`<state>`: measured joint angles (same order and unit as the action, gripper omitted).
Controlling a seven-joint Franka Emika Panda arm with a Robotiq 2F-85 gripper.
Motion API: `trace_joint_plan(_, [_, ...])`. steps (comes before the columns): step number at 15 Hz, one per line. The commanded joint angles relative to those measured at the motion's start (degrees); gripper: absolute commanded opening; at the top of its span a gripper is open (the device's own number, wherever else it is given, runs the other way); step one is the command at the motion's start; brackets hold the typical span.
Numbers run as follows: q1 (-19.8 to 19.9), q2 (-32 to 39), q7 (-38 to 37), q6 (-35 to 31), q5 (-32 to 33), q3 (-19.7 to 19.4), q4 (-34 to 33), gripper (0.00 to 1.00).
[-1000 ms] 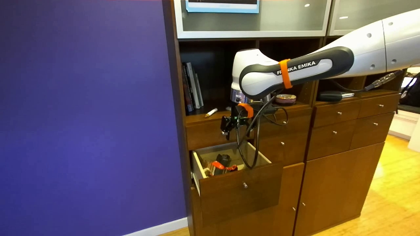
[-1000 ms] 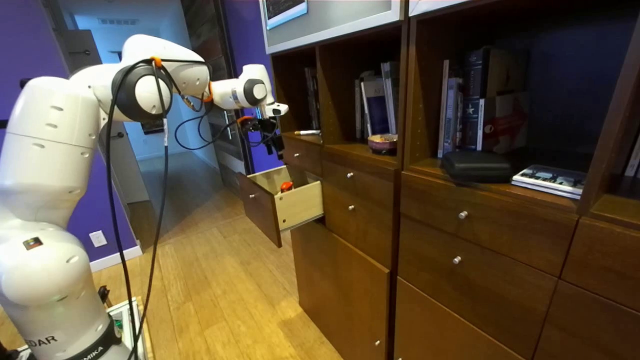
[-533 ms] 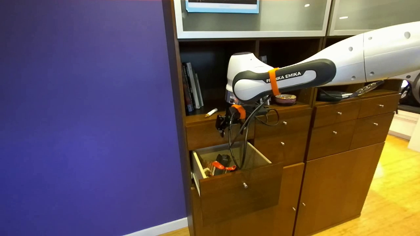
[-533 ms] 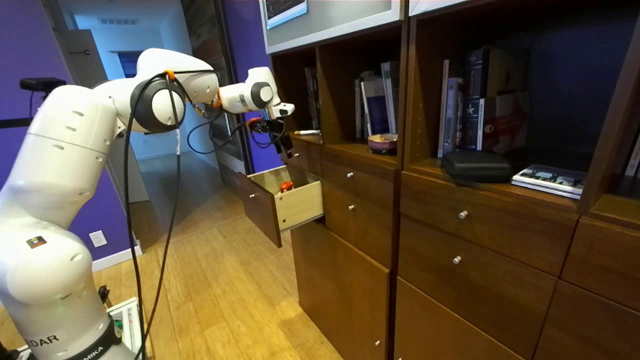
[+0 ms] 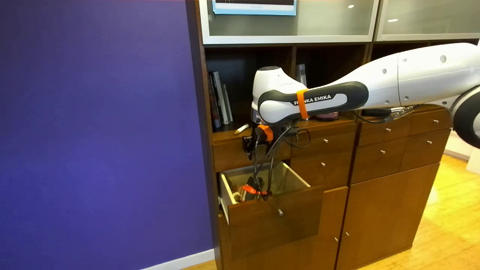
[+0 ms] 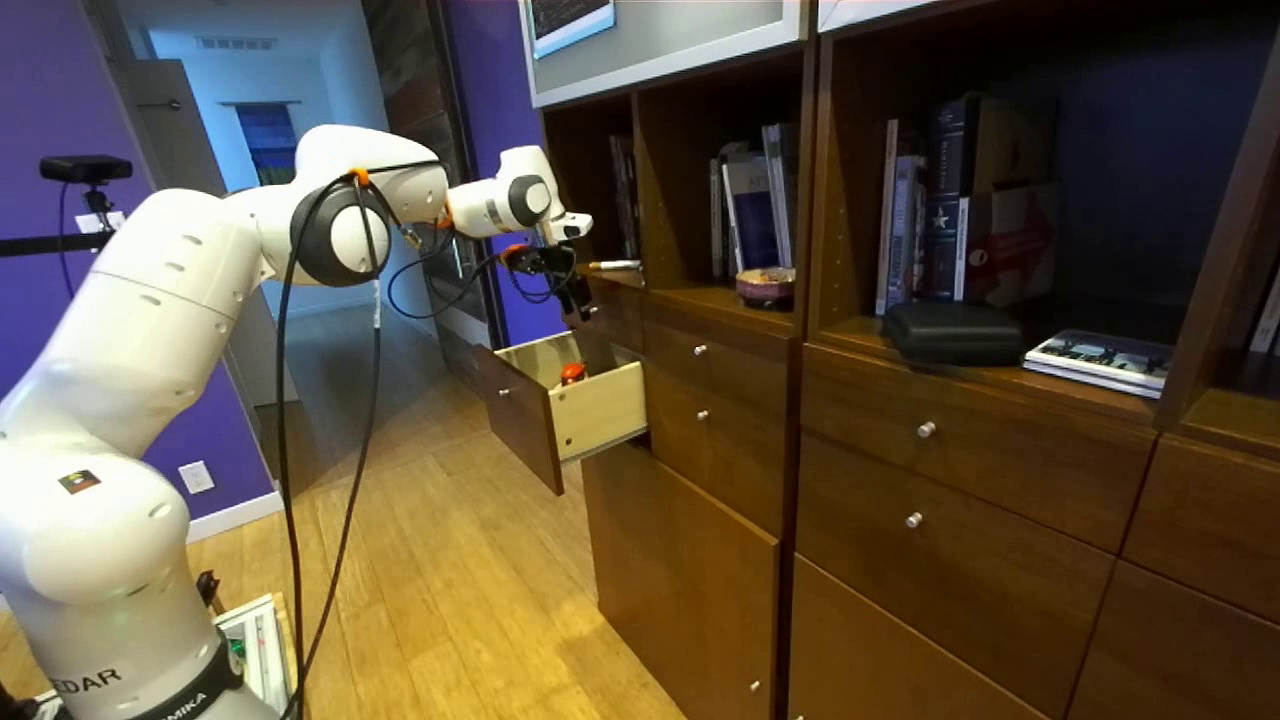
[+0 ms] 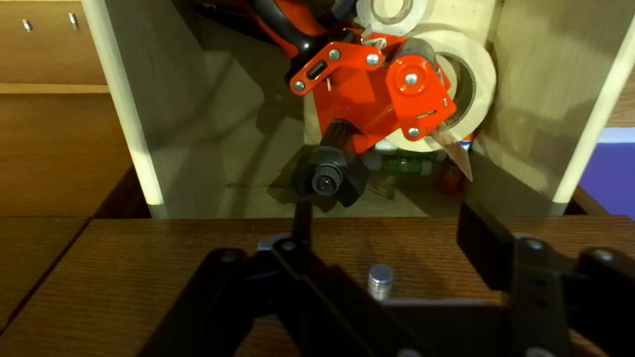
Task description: Open the top left drawer
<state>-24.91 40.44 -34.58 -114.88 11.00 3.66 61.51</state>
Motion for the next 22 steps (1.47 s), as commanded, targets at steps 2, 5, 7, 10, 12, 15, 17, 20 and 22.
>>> trace_joint_plan(2, [-1.45, 3.81, -0.43, -0.61, 3.05, -1.41, -5.67, 0.51])
trace_joint_plan(5, [-1.68, 4.83, -0.58, -1.23, 4.12, -1.75, -7.14, 0.58])
trace_joint_plan(7, [-1.85, 5.27, -0.55, -1.73, 4.58, -1.98, -7.85, 0.61])
trace_joint_plan(10, [-2.03, 5.87, -0.34, -1.92, 4.86, -2.01, -9.0, 0.49])
trace_joint_plan(12, [-2.16, 6.18, -0.35, -1.62, 4.93, -2.04, -9.7, 0.43])
trace_joint_plan(15, [-2.08, 6.34, -0.15, -1.34, 4.75, -2.06, -9.99, 0.34])
trace_joint_plan(17, [-2.03, 6.3, 0.04, -1.13, 4.68, -2.13, -9.89, 0.19])
trace_joint_plan(20, [-1.8, 5.95, 0.69, 0.89, 4.3, -2.16, -10.04, 0.0])
trace_joint_plan(22, [-1.76, 5.36, 1.07, 1.76, 3.97, -1.86, -9.52, 0.04])
